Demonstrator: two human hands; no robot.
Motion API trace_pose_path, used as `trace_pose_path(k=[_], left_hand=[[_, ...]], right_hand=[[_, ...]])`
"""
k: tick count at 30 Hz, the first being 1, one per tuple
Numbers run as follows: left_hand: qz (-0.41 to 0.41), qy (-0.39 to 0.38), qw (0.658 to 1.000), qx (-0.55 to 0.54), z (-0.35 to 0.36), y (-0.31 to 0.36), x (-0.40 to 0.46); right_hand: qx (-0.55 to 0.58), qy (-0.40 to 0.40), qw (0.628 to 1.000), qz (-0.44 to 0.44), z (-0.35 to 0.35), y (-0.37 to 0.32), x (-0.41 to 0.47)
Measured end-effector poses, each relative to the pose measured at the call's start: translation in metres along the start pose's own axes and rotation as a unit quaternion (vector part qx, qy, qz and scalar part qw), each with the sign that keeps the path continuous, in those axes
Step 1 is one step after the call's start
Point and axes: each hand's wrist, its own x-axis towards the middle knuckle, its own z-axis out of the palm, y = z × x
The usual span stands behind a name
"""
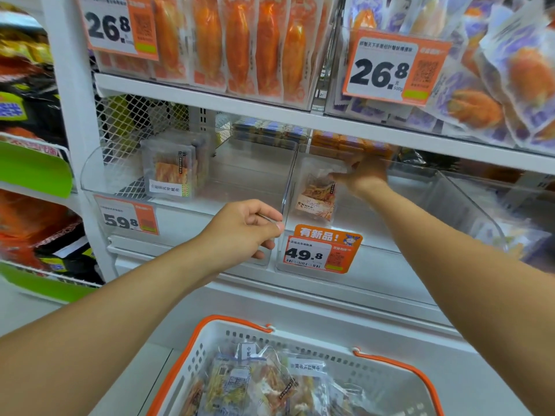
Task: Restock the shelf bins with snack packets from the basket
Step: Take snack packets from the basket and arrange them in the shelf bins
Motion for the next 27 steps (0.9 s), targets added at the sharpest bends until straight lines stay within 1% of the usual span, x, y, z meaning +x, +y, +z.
trace_pose_path(k=[1, 3, 4, 5, 6, 7, 8, 9, 10, 11, 12, 13, 14, 15, 16, 17, 18, 19, 20, 21, 22, 23, 24, 25, 27], left_hand=[[0.000, 0.002, 1.000, -0.001, -0.001, 0.001, 0.000], [0.002, -0.003, 0.999, 0.040, -0.004, 0.000, -0.001], [0.007, -0.022, 0.995, 0.099, -0.005, -0.003, -0.003], [0.014, -0.060, 0.980, 0.188, -0.007, -0.009, -0.005], [0.016, -0.120, 0.948, 0.293, -0.008, -0.016, -0.007], [0.001, -0.194, 0.899, 0.393, -0.009, -0.023, -0.011], [-0.033, -0.267, 0.839, 0.473, -0.009, -0.032, -0.015], [-0.078, -0.329, 0.779, 0.527, -0.008, -0.040, -0.021], [-0.121, -0.375, 0.730, 0.558, -0.007, -0.048, -0.027], [-0.151, -0.400, 0.701, 0.571, -0.007, -0.055, -0.031], [-0.163, -0.405, 0.694, 0.572, -0.008, -0.060, -0.032], [-0.159, -0.399, 0.703, 0.568, -0.010, -0.063, -0.033], [-0.142, -0.383, 0.717, 0.565, -0.013, -0.064, -0.033], [-0.117, -0.361, 0.730, 0.569, -0.015, -0.063, -0.032], [-0.092, -0.339, 0.739, 0.574, -0.017, -0.061, -0.031], [-0.078, -0.325, 0.742, 0.581, -0.019, -0.058, -0.030], [-0.078, -0.320, 0.740, 0.586, -0.020, -0.056, -0.030], [-0.086, -0.325, 0.734, 0.591, -0.021, -0.055, -0.029], [-0.097, -0.335, 0.725, 0.594, -0.021, -0.054, -0.030], [-0.107, -0.345, 0.717, 0.597, -0.020, -0.054, -0.030], [-0.113, -0.351, 0.713, 0.596, -0.019, -0.053, -0.031], [-0.118, -0.354, 0.715, 0.591, -0.017, -0.052, -0.031], [-0.119, -0.355, 0.722, 0.581, -0.016, -0.051, -0.032], [-0.118, -0.356, 0.732, 0.569, -0.015, -0.050, -0.032], [-0.120, -0.353, 0.753, 0.542, -0.017, -0.049, -0.031]], right_hand=[[0.001, 0.033, 0.999, -0.023, -0.010, -0.005, -0.012], [0.039, 0.146, 0.985, -0.085, -0.024, -0.018, -0.058], [0.062, 0.192, 0.971, -0.125, -0.023, -0.023, -0.091], [0.078, 0.210, 0.960, -0.167, -0.015, -0.027, -0.128], [0.083, 0.200, 0.953, -0.209, -0.003, -0.029, -0.166], [0.065, 0.172, 0.949, -0.255, 0.011, -0.027, -0.200], [0.020, 0.149, 0.940, -0.305, 0.026, -0.021, -0.226], [-0.034, 0.147, 0.922, -0.357, 0.038, -0.013, -0.243], [-0.083, 0.166, 0.897, -0.401, 0.044, -0.004, -0.248], [-0.111, 0.197, 0.877, -0.425, 0.044, 0.001, -0.244], [-0.121, 0.237, 0.861, -0.434, 0.038, 0.000, -0.237], [-0.121, 0.270, 0.850, -0.435, 0.029, -0.003, -0.230], [-0.109, 0.288, 0.846, -0.436, 0.022, -0.008, -0.227], [-0.093, 0.276, 0.849, -0.440, 0.020, -0.010, -0.227], [-0.075, 0.227, 0.863, -0.445, 0.021, -0.012, -0.231], [-0.064, 0.131, 0.888, -0.437, 0.030, -0.013, -0.239], [-0.071, -0.007, 0.910, -0.408, 0.042, -0.011, -0.249], [-0.106, -0.158, 0.911, -0.367, 0.057, -0.007, -0.261], [-0.169, -0.285, 0.876, -0.350, 0.075, 0.002, -0.272], [-0.228, -0.378, 0.823, -0.357, 0.093, 0.013, -0.282], [-0.262, -0.437, 0.776, -0.371, 0.109, 0.023, -0.294], [-0.280, -0.454, 0.749, -0.393, 0.123, 0.031, -0.306], [-0.279, -0.447, 0.742, -0.415, 0.135, 0.039, -0.312], [-0.257, -0.431, 0.756, -0.421, 0.143, 0.044, -0.314], [-0.160, -0.414, 0.818, -0.366, 0.143, 0.046, -0.304]])
